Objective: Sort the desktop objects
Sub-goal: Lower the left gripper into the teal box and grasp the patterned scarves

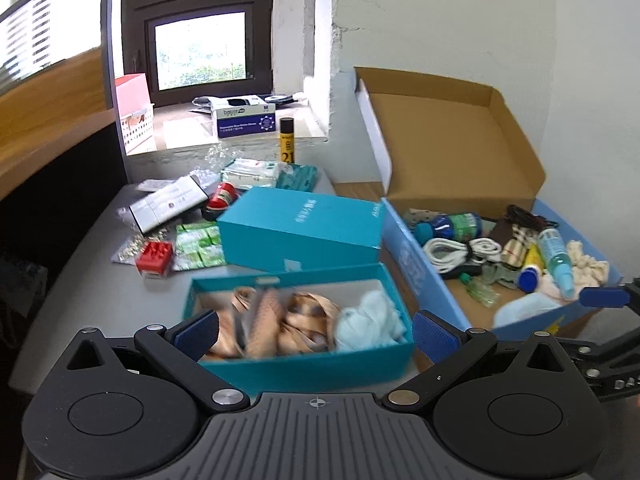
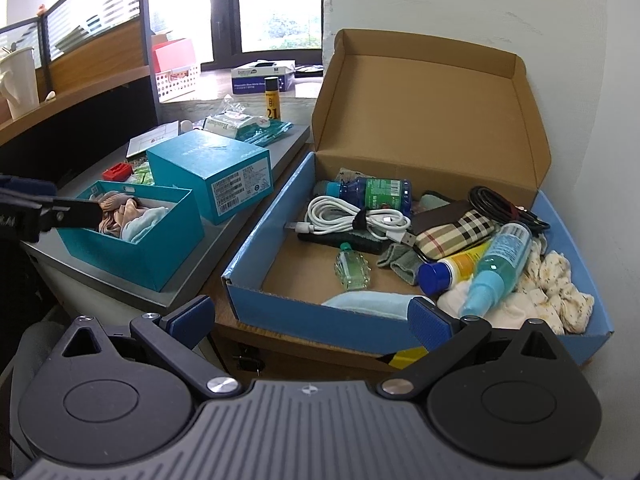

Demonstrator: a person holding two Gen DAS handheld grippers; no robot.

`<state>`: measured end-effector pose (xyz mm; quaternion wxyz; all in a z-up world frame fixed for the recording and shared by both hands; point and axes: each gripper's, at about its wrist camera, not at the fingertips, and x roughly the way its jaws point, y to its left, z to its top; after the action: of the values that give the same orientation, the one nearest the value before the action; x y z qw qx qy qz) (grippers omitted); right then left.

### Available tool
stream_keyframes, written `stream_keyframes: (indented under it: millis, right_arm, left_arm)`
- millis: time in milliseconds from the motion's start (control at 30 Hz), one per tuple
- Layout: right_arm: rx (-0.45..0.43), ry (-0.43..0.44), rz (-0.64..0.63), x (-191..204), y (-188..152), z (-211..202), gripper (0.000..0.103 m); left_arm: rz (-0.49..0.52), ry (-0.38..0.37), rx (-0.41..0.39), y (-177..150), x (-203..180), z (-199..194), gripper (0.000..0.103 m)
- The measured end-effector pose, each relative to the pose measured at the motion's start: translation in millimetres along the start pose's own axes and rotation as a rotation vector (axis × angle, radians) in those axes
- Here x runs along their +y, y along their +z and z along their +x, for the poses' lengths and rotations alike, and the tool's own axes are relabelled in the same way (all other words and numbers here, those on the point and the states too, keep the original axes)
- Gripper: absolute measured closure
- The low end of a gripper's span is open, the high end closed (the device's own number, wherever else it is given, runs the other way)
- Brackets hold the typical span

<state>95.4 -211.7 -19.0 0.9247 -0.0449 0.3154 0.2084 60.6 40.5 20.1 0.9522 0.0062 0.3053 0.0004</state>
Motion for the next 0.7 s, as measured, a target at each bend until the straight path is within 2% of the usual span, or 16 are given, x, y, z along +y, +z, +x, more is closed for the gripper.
stream_keyframes:
  millis: [133, 267, 433, 600, 700]
  right_arm:
    - [0.002, 0.005, 0.007, -1.7, 1.4, 4.2, 0.0]
    - [0.005, 0.005, 0.019, -4.2, 2.9, 8.4, 0.0]
    - [0.011, 0.011, 0.023, -5.2, 6.0, 14.1, 0.0]
    - [0.005, 0.022, 0.014, -3.5, 10.7, 18.9, 0.0]
    - [0.001, 0.029, 0.015, -2.3, 14.5, 22.6, 0.0]
  left_arm:
    - [0.023, 0.003, 0.025, 10.2, 9.0, 13.4, 0.003]
    - [0.015, -0.022, 0.079, 15.9, 17.4, 26.7, 0.016]
    - [-0.009, -0.064, 0.153, 19.1, 27.7, 41.3, 0.017]
    - [-0.008, -0.07, 0.201, 19.7, 34.6, 52.1, 0.018]
    - [0.0, -0.071, 0.224, 19.4, 38.0, 57.9, 0.024]
